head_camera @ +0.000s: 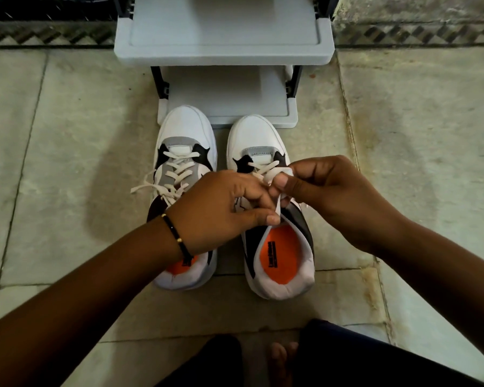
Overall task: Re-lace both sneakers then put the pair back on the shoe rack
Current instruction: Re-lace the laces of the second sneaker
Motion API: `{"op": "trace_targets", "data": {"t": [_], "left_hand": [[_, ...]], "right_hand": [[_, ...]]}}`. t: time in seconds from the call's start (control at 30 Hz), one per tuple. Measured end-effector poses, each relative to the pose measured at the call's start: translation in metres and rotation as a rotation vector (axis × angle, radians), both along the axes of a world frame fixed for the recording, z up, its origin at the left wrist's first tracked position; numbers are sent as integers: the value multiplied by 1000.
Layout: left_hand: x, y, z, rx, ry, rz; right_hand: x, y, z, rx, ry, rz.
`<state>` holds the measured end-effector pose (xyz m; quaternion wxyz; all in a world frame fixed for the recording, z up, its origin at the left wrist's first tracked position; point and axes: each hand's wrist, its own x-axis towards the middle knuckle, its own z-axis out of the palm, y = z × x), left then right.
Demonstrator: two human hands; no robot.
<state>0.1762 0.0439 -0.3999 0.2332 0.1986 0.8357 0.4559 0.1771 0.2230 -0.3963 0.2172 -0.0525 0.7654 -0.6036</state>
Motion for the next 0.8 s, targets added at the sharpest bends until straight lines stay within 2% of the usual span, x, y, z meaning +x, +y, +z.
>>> {"op": "trace_targets", "data": {"t": [0.23, 0.37, 0.5, 0.6, 0.73, 0.8], "left_hand": [[2, 5, -7, 25, -43, 251], [7, 12, -11, -3, -20, 309], [10, 13, -8, 132, -124, 373], [12, 9, -5, 158, -87, 424], [15, 4, -2, -83, 80, 359], [13, -1, -2, -207, 241, 295]], "right_hand": [[-3, 3, 6, -61, -7, -84], [-8, 8, 13, -118, -24, -142], [-9, 15, 15, -167, -67, -202], [-7, 22, 15, -170, -99, -247], [-2, 24, 13, -152, -120, -244], [-1, 24, 13, -152, -120, -241]]}}
